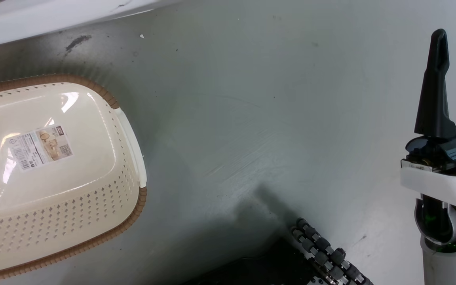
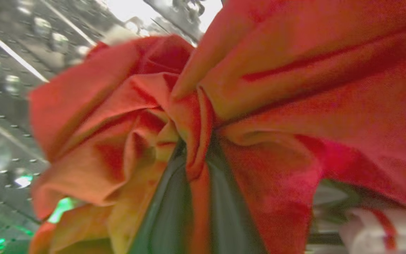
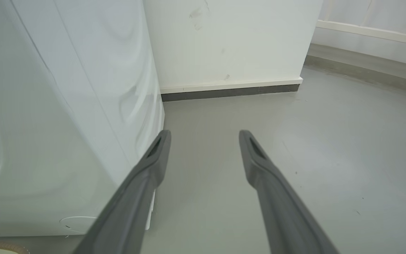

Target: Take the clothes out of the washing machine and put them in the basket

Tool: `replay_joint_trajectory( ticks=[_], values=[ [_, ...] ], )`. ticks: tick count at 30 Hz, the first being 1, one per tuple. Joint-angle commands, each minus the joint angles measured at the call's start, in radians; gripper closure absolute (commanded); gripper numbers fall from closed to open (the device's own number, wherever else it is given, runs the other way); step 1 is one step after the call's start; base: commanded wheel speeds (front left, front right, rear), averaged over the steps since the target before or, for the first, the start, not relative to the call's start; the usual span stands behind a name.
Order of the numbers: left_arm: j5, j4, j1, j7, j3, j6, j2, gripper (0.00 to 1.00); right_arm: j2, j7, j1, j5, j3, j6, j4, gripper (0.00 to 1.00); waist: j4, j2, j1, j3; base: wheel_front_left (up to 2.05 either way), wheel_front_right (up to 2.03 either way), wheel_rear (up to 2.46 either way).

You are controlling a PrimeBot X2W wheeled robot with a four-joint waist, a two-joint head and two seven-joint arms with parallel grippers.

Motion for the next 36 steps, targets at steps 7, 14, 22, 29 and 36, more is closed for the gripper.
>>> replay_joint_trajectory(
  ticks=[7,14,22,29,36],
  values=[
    [-0.047,0.018,0.091,-0.159,0.011,-0.003,-0.005,1.0,0.001,-0.002,-0.016,-0.026,-0.006,-0.001,0.008,0.0,0.027,0.0,-0.0001,-0.064,0.0,0.0,0.0],
    [-0.108,0.07,0.213,-0.328,0.018,-0.005,-0.034,1.0,0.001,-0.002,0.013,-0.059,-0.003,-0.001,0.036,0.0,0.065,0.0,-0.0001,-0.173,0.0,0.0,0.0],
    [-0.218,0.064,0.401,-0.488,-0.046,-0.006,-0.097,1.0,0.001,-0.002,0.047,-0.107,-0.008,-0.001,0.071,0.0,0.123,0.0,-0.0001,-0.312,0.0,0.0,0.0],
    [-0.34,0.008,0.597,-0.626,-0.127,-0.007,-0.12,1.0,0.0,-0.002,0.093,-0.151,-0.017,-0.001,0.1,0.0,0.167,0.0,-0.0001,-0.436,0.0,0.0,0.0],
    [-0.435,-0.061,0.81,-0.774,-0.19,-0.007,-0.137,1.0,0.001,-0.002,0.171,-0.192,-0.023,-0.001,0.124,0.0,0.218,0.0,-0.0001,-0.577,0.0,0.0,0.0]
  ],
)
